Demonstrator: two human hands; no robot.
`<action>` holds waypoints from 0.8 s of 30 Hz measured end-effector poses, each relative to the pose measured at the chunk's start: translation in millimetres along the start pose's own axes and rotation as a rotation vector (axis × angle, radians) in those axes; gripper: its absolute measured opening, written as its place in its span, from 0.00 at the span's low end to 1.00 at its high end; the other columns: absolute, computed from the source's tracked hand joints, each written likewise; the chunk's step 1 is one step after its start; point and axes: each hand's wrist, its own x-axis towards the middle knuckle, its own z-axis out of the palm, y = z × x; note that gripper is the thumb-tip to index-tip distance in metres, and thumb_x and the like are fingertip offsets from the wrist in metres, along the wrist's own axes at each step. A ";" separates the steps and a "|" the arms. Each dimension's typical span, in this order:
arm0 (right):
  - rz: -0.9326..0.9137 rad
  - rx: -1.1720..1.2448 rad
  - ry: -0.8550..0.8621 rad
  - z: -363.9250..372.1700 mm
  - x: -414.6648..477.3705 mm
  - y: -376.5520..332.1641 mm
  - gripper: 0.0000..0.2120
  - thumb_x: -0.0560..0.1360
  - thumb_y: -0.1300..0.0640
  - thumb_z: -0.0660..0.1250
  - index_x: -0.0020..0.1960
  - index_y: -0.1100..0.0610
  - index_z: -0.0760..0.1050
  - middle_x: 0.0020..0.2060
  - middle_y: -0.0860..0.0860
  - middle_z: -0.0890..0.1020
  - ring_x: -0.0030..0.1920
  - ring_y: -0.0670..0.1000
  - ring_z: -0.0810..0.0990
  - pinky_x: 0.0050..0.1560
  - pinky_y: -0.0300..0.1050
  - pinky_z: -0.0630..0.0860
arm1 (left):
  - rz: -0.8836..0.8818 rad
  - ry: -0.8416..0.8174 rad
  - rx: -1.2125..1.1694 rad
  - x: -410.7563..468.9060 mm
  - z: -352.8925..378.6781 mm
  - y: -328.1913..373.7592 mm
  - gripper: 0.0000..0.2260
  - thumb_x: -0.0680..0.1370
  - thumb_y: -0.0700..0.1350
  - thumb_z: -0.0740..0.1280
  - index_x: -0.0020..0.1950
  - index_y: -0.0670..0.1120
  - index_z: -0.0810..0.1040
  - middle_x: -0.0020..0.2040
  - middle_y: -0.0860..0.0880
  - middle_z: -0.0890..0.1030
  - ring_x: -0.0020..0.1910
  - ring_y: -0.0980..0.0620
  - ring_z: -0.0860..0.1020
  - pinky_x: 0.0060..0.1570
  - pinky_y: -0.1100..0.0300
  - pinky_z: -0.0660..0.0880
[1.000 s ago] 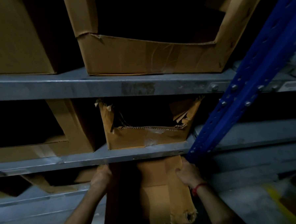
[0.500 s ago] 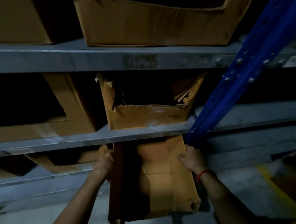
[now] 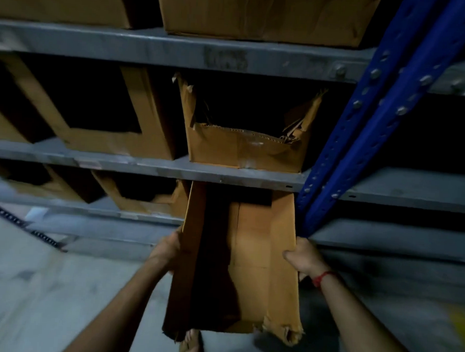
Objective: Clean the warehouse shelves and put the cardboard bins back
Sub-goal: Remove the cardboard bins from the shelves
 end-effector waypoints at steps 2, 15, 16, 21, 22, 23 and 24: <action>-0.027 -0.014 -0.048 3.5 -11.9 12.8 0.11 0.75 0.61 0.62 0.56 0.53 0.76 0.47 0.53 0.83 0.39 0.55 0.84 0.28 0.48 0.81 | -0.018 0.026 0.020 -22.3 13.7 -2.2 0.16 0.78 0.39 0.67 0.65 0.49 0.71 0.46 0.45 0.79 0.37 0.46 0.79 0.33 0.57 0.79; -0.086 -0.136 -0.082 24.4 -83.0 77.5 0.11 0.76 0.60 0.64 0.57 0.59 0.77 0.47 0.56 0.84 0.35 0.55 0.84 0.22 0.43 0.77 | -0.108 0.037 -0.017 -134.0 90.8 -28.4 0.26 0.77 0.40 0.67 0.74 0.49 0.66 0.57 0.40 0.81 0.46 0.40 0.83 0.40 0.52 0.82; -0.081 -0.136 -0.073 27.6 -87.4 81.3 0.11 0.76 0.60 0.64 0.57 0.59 0.77 0.47 0.56 0.84 0.35 0.55 0.83 0.21 0.43 0.76 | -0.106 0.032 -0.003 -138.0 96.8 -33.5 0.27 0.77 0.40 0.67 0.75 0.50 0.65 0.58 0.41 0.82 0.46 0.41 0.83 0.42 0.53 0.82; -0.072 -0.099 -0.051 52.5 -115.3 102.1 0.13 0.77 0.60 0.65 0.61 0.58 0.77 0.52 0.56 0.84 0.42 0.57 0.84 0.19 0.37 0.71 | -0.085 0.052 -0.006 -158.9 123.4 -60.8 0.30 0.78 0.42 0.65 0.78 0.56 0.60 0.56 0.43 0.83 0.48 0.43 0.82 0.45 0.53 0.78; -0.067 -0.080 -0.049 59.7 -124.3 107.5 0.13 0.78 0.60 0.65 0.62 0.58 0.76 0.54 0.56 0.84 0.45 0.56 0.83 0.19 0.33 0.70 | -0.084 0.050 0.013 -164.4 130.1 -69.0 0.30 0.78 0.43 0.65 0.78 0.55 0.60 0.56 0.43 0.82 0.50 0.42 0.81 0.46 0.52 0.78; -0.063 -0.055 -0.050 65.6 -133.1 112.4 0.13 0.78 0.61 0.65 0.63 0.57 0.76 0.54 0.55 0.83 0.47 0.55 0.83 0.20 0.31 0.70 | -0.083 0.049 0.038 -169.9 136.2 -76.2 0.30 0.79 0.44 0.66 0.79 0.55 0.59 0.57 0.43 0.82 0.52 0.42 0.81 0.48 0.51 0.77; -0.055 -0.034 -0.054 72.0 -143.3 118.3 0.13 0.79 0.61 0.65 0.63 0.56 0.75 0.54 0.54 0.83 0.47 0.54 0.82 0.22 0.30 0.70 | -0.081 0.046 0.059 -176.8 143.7 -83.8 0.31 0.79 0.45 0.66 0.79 0.54 0.57 0.58 0.43 0.82 0.54 0.42 0.80 0.50 0.50 0.77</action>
